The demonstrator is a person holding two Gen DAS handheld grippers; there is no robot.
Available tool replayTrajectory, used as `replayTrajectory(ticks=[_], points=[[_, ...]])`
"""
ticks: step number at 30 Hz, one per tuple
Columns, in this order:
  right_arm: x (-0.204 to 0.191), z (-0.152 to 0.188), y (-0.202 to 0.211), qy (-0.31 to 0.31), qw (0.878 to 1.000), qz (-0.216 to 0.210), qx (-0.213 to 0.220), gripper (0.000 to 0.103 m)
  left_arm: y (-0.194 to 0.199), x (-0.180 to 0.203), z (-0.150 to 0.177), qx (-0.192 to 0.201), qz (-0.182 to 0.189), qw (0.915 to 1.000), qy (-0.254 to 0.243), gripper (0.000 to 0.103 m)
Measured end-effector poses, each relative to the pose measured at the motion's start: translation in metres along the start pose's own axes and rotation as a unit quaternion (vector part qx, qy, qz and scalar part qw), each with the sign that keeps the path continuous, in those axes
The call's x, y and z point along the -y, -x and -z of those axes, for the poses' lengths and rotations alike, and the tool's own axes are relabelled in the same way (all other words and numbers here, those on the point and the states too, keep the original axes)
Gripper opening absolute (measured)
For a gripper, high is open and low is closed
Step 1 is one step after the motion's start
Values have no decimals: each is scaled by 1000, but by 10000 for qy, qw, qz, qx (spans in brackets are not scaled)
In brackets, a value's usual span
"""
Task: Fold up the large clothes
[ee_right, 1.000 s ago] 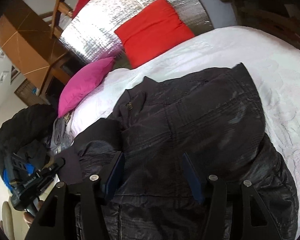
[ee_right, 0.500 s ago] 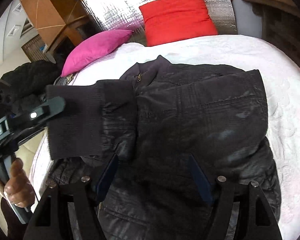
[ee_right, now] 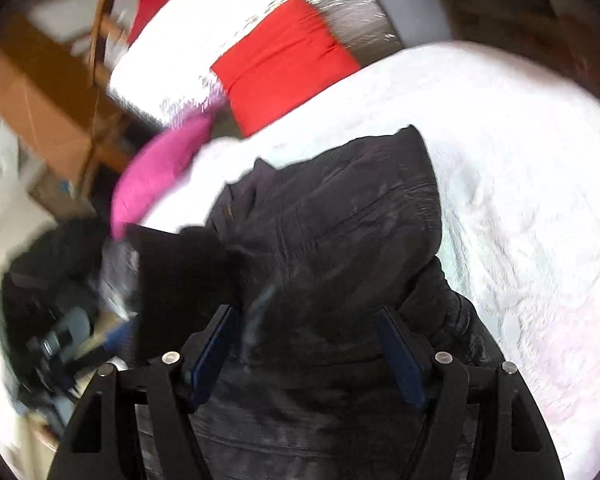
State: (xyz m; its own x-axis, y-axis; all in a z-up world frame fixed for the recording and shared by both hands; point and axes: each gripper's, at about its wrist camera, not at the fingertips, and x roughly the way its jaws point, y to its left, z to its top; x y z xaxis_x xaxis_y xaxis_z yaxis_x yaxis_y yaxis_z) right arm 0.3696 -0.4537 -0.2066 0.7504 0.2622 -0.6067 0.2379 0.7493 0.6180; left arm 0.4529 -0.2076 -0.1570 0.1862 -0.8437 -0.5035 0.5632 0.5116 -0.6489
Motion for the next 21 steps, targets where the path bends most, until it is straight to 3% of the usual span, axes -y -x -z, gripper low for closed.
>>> replayTrajectory(ticks=[4, 7, 10, 13, 16, 21], points=[[23, -5, -1, -852, 9922, -911, 15, 76, 36, -13, -7, 348, -375, 9987, 39, 75], [29, -5, -11, -1144, 9871, -1116, -76, 76, 67, -32, -10, 645, -1064, 9922, 103, 75], [35, -4, -21, -1372, 9845, -1083, -116, 76, 96, -57, -12, 893, -1890, 9777, 202, 75], [37, -4, -25, -1558, 9816, -1098, -53, 76, 117, -86, -10, 907, -2907, 9519, 335, 75], [35, -4, -32, -1536, 9848, -811, -68, 76, 125, -111, -3, 750, -3382, 9364, 558, 75], [27, -7, -52, -1475, 9888, -192, -79, 76, 117, -144, 8, 294, -3866, 9175, 882, 75]])
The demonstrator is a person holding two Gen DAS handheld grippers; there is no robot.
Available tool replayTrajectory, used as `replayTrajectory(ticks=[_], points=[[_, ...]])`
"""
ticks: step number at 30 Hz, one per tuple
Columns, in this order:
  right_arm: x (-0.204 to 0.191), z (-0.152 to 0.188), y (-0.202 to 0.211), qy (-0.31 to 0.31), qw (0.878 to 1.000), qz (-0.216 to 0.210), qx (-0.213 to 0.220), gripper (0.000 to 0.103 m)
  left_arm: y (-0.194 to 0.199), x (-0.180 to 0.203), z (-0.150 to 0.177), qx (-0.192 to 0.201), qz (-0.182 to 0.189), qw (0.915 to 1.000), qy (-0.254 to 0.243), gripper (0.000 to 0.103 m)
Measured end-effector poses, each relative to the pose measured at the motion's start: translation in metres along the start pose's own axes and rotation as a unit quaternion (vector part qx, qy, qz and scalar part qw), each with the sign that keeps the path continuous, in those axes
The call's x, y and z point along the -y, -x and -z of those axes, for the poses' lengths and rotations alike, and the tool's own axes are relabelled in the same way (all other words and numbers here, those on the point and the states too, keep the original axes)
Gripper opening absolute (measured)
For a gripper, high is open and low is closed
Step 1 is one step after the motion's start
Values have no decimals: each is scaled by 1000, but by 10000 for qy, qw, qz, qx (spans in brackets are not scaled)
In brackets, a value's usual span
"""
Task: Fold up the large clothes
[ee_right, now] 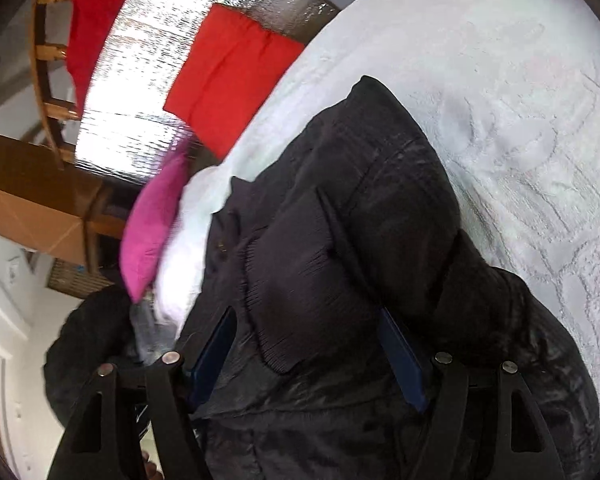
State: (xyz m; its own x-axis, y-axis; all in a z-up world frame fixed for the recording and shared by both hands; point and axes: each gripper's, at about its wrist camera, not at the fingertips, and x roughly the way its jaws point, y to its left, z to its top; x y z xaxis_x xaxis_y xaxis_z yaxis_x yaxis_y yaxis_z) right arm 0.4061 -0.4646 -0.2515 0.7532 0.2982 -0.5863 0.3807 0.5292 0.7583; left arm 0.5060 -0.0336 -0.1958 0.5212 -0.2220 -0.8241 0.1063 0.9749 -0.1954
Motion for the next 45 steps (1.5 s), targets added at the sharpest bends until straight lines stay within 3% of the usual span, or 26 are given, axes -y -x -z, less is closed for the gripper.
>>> replayTrajectory(ticks=[5, 7, 11, 14, 18, 19, 21, 22, 26, 32, 35, 38, 40, 43, 45], points=[[-21, 6, 0, 180, 9978, 610, 187, 71, -40, 3, 12, -739, -293, 9964, -294, 75], [-24, 6, 4, 67, 9979, 639, -61, 71, -49, 4, 17, -930, -279, 9947, -335, 75], [-12, 6, 2, -185, 9969, 694, -310, 71, -51, 10, 17, -983, -277, 9938, -447, 75], [-7, 8, -8, -299, 9979, 476, -324, 71, -54, 13, 15, -996, -258, 9937, -453, 75], [-12, 9, -22, -271, 9992, 294, 45, 73, -56, 14, 14, -987, -217, 9938, -458, 76], [-14, 10, -22, -215, 9992, 260, 214, 69, -56, 15, 14, -985, -208, 9939, -448, 76], [-18, 11, -23, -71, 9984, 349, 436, 29, -54, 12, 15, -995, -167, 9941, -400, 75], [-19, 11, -25, 20, 9978, 458, 486, 22, -53, 10, 15, -994, -145, 9942, -377, 75], [-16, 12, -24, -4, 9966, 479, 666, 14, -41, 3, 16, -941, -125, 9947, -388, 75], [-50, 18, 35, 827, 9825, 486, 1597, 13, -20, 3, 19, -707, -262, 9955, -576, 75], [-44, 17, 34, 971, 9833, 743, 1350, 13, -28, 9, 25, -816, -461, 9927, -764, 75], [-12, 10, 17, 557, 9915, 908, 753, 16, -31, 11, 27, -883, -510, 9916, -792, 75], [11, 2, 12, 44, 9978, 589, 310, 17, -29, 12, 26, -851, -502, 9919, -800, 75], [21, -7, 25, -228, 9992, 254, 201, 21, -22, 14, 22, -762, -421, 9930, -794, 75], [21, -13, 42, -160, 9991, 161, 358, 24, -14, 10, 20, -621, -315, 9944, -798, 75]])
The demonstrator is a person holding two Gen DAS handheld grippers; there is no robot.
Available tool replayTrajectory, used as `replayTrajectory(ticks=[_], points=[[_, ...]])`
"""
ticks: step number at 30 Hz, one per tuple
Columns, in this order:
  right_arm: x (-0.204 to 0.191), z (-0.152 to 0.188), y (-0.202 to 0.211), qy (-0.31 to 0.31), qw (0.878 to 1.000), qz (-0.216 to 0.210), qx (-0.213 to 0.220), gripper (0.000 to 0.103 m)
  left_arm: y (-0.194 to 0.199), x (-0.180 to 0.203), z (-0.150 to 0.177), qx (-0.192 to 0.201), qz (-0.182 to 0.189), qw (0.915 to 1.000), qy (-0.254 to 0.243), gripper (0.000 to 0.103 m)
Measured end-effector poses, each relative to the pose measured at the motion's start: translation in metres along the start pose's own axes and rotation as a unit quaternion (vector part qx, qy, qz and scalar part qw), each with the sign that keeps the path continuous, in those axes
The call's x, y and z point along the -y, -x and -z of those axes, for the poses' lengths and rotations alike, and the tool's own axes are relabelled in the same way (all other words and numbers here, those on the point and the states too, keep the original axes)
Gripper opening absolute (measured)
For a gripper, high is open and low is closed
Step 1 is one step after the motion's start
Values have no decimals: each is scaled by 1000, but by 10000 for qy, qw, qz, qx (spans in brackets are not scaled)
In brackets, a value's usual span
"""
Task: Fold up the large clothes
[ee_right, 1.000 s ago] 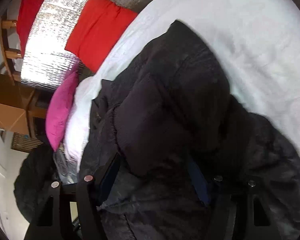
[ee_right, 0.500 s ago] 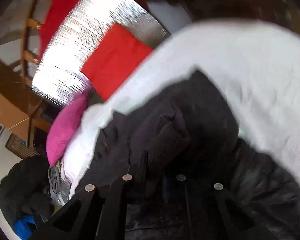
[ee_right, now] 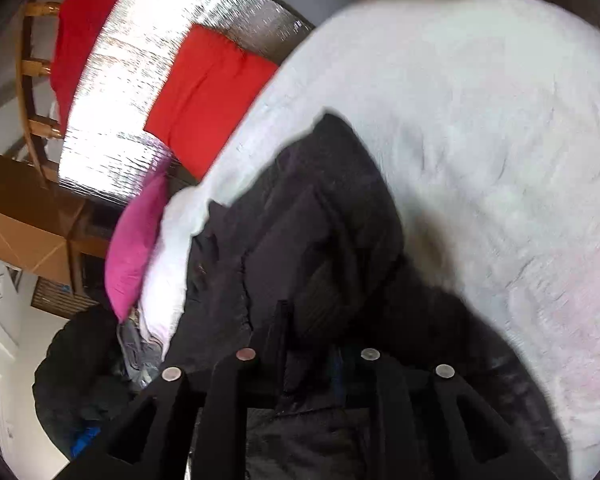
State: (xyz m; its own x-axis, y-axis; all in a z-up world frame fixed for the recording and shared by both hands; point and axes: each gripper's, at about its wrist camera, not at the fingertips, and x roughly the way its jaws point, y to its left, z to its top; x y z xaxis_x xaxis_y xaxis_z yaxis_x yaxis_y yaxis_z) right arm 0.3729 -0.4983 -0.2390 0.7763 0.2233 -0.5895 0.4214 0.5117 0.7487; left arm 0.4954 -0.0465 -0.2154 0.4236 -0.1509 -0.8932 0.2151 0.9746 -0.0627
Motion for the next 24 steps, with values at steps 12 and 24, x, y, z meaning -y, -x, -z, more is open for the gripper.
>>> replayTrajectory(ticks=[12, 24], points=[[-2, -16, 9, 790, 9935, 561, 602, 93, 9, -40, -3, 148, 17, 9981, 601, 76], [-34, 3, -17, 1915, 9707, 1330, 586, 34, -4, 1, -2, -12, -13, 10000, 44, 76]])
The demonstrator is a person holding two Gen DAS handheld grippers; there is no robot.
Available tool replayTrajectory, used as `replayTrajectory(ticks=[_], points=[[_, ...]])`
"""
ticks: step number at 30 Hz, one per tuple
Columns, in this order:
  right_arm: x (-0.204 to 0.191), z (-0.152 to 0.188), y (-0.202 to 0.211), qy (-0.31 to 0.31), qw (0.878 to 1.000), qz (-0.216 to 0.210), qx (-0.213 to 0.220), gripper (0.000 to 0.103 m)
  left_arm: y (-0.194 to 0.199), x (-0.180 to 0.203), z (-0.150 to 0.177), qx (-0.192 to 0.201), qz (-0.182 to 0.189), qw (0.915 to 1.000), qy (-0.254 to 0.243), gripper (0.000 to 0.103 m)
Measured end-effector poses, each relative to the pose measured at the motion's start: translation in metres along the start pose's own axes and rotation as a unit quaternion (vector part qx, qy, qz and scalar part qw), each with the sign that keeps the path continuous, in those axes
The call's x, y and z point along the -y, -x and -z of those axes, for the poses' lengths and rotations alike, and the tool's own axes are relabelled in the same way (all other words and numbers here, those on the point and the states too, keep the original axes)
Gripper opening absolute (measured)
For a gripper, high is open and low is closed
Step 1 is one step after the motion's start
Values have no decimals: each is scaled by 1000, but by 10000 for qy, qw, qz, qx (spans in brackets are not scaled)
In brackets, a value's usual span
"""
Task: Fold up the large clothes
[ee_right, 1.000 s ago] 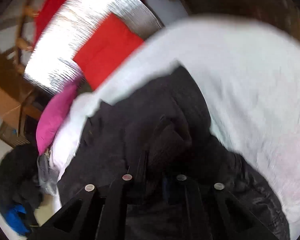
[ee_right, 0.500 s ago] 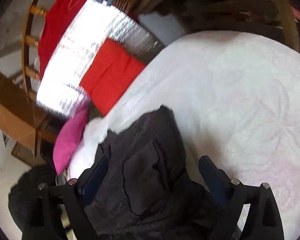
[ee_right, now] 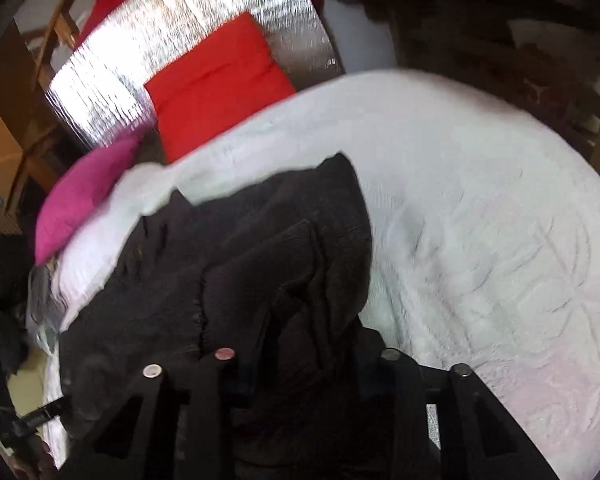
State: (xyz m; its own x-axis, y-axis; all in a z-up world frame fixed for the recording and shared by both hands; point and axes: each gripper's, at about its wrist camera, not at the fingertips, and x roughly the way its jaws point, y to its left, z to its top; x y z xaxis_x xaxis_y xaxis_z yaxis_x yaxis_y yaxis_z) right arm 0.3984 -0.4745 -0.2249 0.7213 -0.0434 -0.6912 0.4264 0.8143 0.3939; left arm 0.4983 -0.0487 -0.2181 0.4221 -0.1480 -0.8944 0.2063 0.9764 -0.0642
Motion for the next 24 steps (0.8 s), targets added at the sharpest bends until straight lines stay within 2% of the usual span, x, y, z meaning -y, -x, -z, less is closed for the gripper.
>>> replayTrajectory(ticks=[2, 4, 8, 10, 14, 16, 18, 21, 24], points=[[2, 1, -2, 92, 9999, 103, -31, 34, -3, 3, 2, -43, -97, 9999, -40, 76], [10, 6, -18, 39, 9993, 235, -279, 34, -14, 8, 0, -177, -116, 9998, -29, 77], [20, 0, -15, -291, 9986, -17, -443, 39, -9, 7, -2, -155, -122, 9998, 29, 77], [29, -2, -7, -540, 9970, -83, -539, 70, 0, 6, -2, -30, -124, 9999, 26, 76], [48, -10, 22, -995, 9943, -378, -118, 73, 19, 9, -4, 276, 81, 9996, -7, 76], [51, -14, 38, -1048, 9928, -567, 161, 78, 30, 13, -3, 454, 105, 9989, -73, 77], [45, -13, 43, -1005, 9923, -657, 299, 78, 37, 16, -1, 571, 47, 9983, -128, 77], [27, -9, 41, -678, 9952, -646, 284, 77, 37, 23, 0, 599, -82, 9978, -285, 76], [-7, -6, 45, 12, 9964, -494, 690, 71, 31, 28, 2, 600, -288, 9966, -494, 77]])
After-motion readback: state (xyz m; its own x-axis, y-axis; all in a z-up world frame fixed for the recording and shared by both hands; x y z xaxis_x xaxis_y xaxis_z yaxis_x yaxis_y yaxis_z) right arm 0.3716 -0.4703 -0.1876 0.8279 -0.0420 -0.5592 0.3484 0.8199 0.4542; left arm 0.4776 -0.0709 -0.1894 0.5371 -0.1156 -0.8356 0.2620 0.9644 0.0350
